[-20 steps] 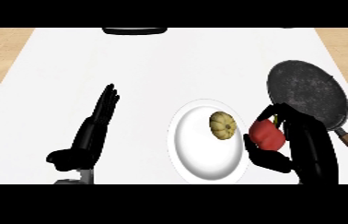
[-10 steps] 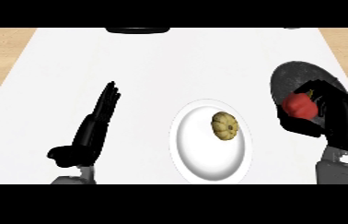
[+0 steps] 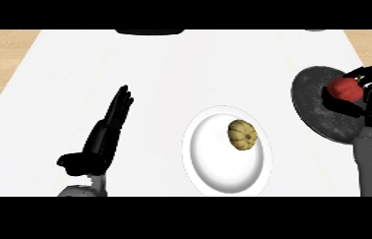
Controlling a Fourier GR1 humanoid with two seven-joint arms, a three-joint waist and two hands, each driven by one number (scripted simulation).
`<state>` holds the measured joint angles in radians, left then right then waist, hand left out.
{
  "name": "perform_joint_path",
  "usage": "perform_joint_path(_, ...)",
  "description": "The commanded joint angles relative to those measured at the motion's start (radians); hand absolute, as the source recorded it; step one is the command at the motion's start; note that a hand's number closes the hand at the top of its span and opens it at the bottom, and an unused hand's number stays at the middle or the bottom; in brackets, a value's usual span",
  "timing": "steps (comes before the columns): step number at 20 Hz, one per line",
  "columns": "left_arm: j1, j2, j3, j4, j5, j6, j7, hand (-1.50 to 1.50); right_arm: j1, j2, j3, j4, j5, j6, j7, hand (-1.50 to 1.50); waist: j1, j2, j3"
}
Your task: Pick the bell pepper from the plate and place it in the pan
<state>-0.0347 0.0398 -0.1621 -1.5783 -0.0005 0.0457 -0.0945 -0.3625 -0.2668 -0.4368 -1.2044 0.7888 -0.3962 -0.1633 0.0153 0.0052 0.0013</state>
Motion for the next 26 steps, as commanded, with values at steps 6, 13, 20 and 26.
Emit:
perform_joint_path(6, 0.018, 0.012, -0.003, -0.008, 0.007, -0.035, -0.014, 0.00, -0.270, -0.227, -0.159, 0.596, -0.124, -0.105, -0.277, 1.50, 0.024, 0.008, 0.002)
perform_joint_path(13, -0.032, -0.021, -0.027, -0.004, -0.017, -0.009, 0.011, 0.00, -0.290, -0.243, -0.005, 0.802, 0.020, 0.192, -0.102, -1.50, 0.049, 0.019, 0.003)
perform_joint_path(20, -0.029, -0.021, -0.014, 0.037, -0.021, -0.009, -0.019, 0.00, -0.399, -0.288, -0.118, 0.917, -0.104, 0.260, -0.275, -1.50, 0.038, 0.020, 0.005)
perform_joint_path(26, 0.066, -0.004, -0.032, -0.048, -0.016, -0.023, -0.017, 0.00, -0.427, -0.279, -0.244, 0.904, -0.245, 0.238, -0.377, -1.50, 0.031, 0.008, 0.003)
